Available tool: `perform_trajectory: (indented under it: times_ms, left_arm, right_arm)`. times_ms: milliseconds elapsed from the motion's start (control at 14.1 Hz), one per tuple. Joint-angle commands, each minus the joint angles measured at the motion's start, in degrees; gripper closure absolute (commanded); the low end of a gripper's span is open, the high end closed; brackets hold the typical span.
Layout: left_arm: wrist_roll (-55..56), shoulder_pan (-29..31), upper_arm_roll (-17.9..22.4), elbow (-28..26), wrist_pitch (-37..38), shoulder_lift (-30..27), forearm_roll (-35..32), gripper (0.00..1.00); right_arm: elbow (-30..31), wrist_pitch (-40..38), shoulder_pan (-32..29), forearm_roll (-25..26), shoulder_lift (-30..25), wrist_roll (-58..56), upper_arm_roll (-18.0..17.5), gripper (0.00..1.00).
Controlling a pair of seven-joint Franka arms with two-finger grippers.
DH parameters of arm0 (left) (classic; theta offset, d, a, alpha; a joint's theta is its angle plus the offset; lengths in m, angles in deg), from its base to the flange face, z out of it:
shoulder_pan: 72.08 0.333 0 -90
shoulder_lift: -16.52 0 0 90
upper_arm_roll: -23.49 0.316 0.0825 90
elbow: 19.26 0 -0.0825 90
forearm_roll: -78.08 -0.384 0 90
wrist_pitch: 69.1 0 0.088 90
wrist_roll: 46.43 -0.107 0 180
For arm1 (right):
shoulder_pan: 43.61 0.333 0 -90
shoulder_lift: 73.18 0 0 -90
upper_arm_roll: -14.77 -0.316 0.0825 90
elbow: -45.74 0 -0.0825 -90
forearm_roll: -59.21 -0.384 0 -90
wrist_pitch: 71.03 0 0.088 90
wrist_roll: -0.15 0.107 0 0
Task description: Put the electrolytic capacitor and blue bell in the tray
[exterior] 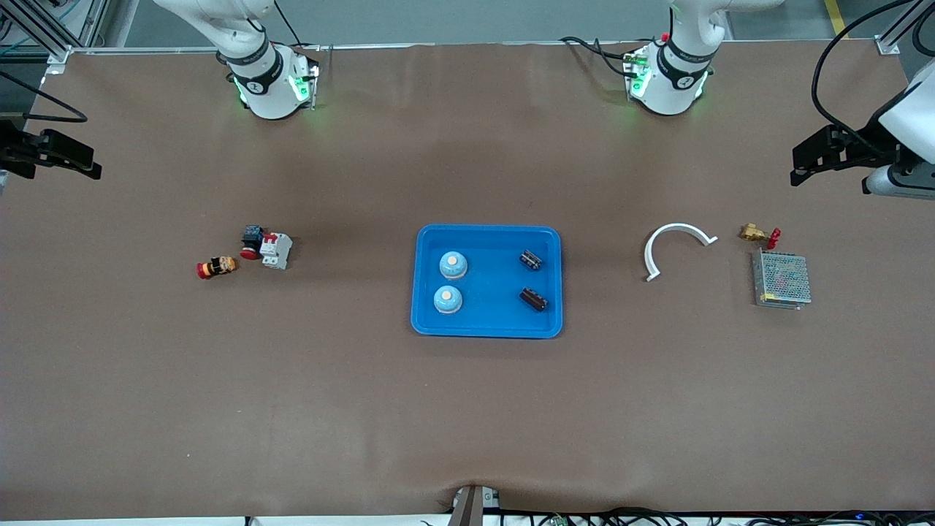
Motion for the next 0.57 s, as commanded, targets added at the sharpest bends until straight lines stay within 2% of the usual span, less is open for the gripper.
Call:
perform_trajectory:
  times_ms: [0,497]
  left_arm:
    - [1.21,-0.28,-0.03,0.6,0.81,0.06,0.01,0.0]
    - [2.36,-0.72,-0.12,0.6,0.81,0.15,-0.08,0.0]
  right_arm:
    - [-0.53,-0.8,-3.1,-0.67,-1.42,-1.06,-0.8,0.0]
    - [-0.81,-0.64,-3.47,-0.94,-1.25,-1.06,-0.97,0.0]
